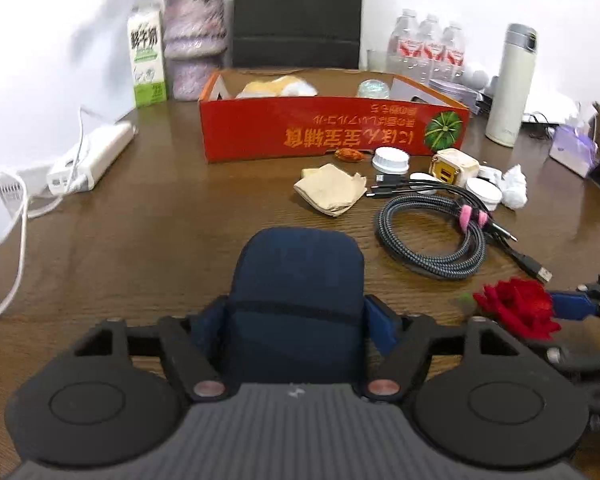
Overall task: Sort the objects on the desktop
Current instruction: 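Carry the navy pouch into the carton with left while right drops the red rose in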
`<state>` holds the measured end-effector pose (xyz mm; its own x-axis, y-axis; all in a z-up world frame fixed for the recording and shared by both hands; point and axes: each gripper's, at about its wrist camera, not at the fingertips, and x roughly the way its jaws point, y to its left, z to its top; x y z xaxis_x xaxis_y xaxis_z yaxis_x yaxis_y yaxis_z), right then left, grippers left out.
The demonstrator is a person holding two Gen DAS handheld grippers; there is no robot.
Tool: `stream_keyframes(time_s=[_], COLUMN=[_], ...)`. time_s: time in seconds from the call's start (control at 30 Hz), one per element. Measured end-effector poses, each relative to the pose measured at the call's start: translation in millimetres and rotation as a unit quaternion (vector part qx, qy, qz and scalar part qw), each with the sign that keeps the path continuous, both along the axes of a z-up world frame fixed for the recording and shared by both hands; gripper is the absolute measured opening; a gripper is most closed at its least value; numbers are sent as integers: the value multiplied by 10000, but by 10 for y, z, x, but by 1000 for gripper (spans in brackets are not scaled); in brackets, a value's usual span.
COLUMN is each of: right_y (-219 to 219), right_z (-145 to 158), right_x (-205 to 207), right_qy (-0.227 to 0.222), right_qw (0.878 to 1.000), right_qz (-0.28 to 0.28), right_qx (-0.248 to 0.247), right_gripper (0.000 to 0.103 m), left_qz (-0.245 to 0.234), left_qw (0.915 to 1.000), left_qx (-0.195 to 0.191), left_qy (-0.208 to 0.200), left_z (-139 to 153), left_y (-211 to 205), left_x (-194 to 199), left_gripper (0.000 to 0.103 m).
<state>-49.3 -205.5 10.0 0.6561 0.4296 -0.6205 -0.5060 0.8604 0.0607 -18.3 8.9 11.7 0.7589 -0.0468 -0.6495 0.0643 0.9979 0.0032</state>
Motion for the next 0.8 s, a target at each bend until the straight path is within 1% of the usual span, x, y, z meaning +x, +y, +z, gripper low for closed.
stream_keyframes(time_s=[0.1, 0.17, 0.23, 0.3, 0.43, 0.5, 0.6, 0.73, 0.8], right_y=[-29, -42, -35, -36, -49, -85, -137, -252, -266], right_z=[6, 34, 72, 124, 330, 464, 664, 938, 1076], right_x=[18, 33, 34, 12, 37, 94, 297, 696, 936], right_qy=[33, 19, -59, -154, -333, -466, -696, -897, -1014], right_qw=[9999, 9996, 9994, 9991, 9967, 9956, 9942, 9900, 9881], right_qz=[-46, -84, -74, -58, 10, -49, -288, -737, -923], right_qx=[158, 274, 330, 398, 736, 811, 773, 806, 690], right_gripper=[38, 37, 37, 37, 37, 37, 37, 37, 37], left_qz=[-51, 33, 89, 130, 264, 285, 199, 128, 66], left_qw=[10000, 9997, 9994, 9991, 9969, 9962, 9944, 9906, 9894], left_qx=[-83, -231, -311, -347, -476, -526, -766, -1002, -1147], left_qy=[-21, -1, -105, -222, -563, -636, -699, -925, -888], left_z=[22, 71, 138, 232, 460, 546, 727, 1010, 1116], left_y=[46, 101, 136, 162, 209, 217, 215, 145, 130], left_x=[-35, -49, -73, -86, -52, 64, 341, 778, 1024], left_gripper=[65, 65, 64, 64, 64, 64, 64, 64, 64])
